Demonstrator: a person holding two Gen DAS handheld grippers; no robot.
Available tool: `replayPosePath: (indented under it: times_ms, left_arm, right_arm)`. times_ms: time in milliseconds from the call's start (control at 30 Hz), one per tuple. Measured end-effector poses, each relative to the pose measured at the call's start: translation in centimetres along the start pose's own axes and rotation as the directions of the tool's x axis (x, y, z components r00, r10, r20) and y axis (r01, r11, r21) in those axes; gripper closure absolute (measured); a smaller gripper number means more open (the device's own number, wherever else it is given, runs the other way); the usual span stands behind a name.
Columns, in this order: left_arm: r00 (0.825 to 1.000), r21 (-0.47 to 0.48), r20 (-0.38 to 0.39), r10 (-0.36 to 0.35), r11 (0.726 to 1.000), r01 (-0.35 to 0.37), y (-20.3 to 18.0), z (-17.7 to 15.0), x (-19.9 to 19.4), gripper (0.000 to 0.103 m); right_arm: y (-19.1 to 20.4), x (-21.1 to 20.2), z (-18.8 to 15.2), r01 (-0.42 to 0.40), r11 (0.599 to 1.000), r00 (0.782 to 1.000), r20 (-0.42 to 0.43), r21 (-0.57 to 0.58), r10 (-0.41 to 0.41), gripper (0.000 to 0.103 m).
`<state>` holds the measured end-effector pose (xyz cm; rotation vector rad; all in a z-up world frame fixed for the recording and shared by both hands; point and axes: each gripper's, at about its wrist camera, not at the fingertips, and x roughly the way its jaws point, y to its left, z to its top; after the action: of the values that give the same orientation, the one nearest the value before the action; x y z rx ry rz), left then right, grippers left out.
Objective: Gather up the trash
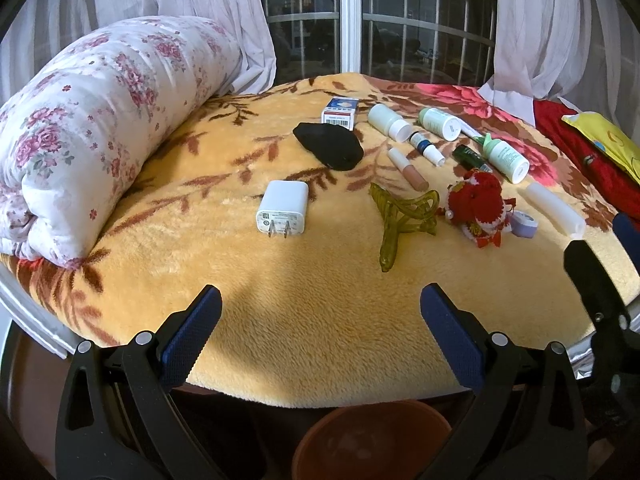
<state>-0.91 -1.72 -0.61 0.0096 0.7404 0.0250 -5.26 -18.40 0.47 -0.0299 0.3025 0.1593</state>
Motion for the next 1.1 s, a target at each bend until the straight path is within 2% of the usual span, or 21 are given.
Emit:
replayPosePath:
  times_ms: [333,1100]
  left_arm:
    - [1.0,-0.002,0.001,0.0,1.0,0.0,0.11,-0.02,0.0,0.006]
    - [1.0,-0.001,0.001,0.003,1.0,-0.003,0.04,0.0,-0.05,0.006]
  right_arm:
    - [-1.09,0.22,0.1,-0.021,0.997,1.0,-0.014,0.07,0.022,0.005]
    - [-0.65,-0.08,0.03,-0.014,0.999,1.0,0.003,0.037,0.014,0.005]
